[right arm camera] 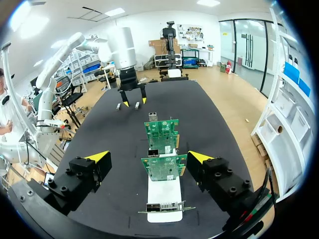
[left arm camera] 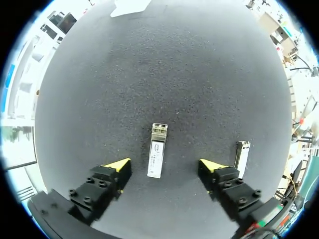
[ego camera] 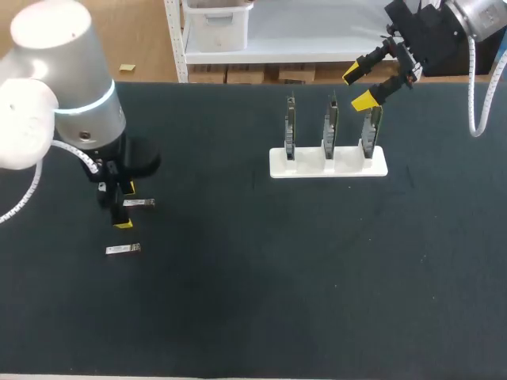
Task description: Pick up the optical module with the left hand, and insert it into the network port with the right hand.
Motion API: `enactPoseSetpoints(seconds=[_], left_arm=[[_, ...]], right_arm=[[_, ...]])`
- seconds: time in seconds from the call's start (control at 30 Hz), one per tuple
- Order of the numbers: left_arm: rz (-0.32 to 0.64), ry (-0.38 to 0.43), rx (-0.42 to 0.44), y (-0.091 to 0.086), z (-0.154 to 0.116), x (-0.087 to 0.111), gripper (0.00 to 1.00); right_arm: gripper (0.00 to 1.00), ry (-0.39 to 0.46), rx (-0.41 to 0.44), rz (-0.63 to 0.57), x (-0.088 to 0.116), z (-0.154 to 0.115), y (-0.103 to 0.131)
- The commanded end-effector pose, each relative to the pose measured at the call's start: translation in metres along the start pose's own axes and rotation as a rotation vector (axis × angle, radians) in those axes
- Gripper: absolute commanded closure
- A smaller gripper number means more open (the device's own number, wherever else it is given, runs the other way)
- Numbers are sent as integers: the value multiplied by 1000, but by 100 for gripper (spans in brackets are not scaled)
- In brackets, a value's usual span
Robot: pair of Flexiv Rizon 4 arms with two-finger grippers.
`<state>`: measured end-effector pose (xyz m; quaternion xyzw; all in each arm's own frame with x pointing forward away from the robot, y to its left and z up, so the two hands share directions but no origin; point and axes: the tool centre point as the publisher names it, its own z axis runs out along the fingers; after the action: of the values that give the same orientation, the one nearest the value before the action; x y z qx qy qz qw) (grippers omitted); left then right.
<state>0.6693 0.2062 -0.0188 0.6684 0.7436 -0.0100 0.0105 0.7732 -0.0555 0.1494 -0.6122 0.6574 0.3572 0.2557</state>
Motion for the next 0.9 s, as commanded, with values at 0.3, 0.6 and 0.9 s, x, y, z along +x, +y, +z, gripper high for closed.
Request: enactPoseSetpoints(seconds=[0.3,0.6,0.9], left_arm=[[4,-2,14,3,4,-1,100],[3,-5,11,3,2,-4,100],[-5,-45,-30,10,-12,-14,100]], right_arm=[[0,0,5,0,0,0,2],[0,0,5,0,0,0,2],[0,0,5,0,0,0,2]])
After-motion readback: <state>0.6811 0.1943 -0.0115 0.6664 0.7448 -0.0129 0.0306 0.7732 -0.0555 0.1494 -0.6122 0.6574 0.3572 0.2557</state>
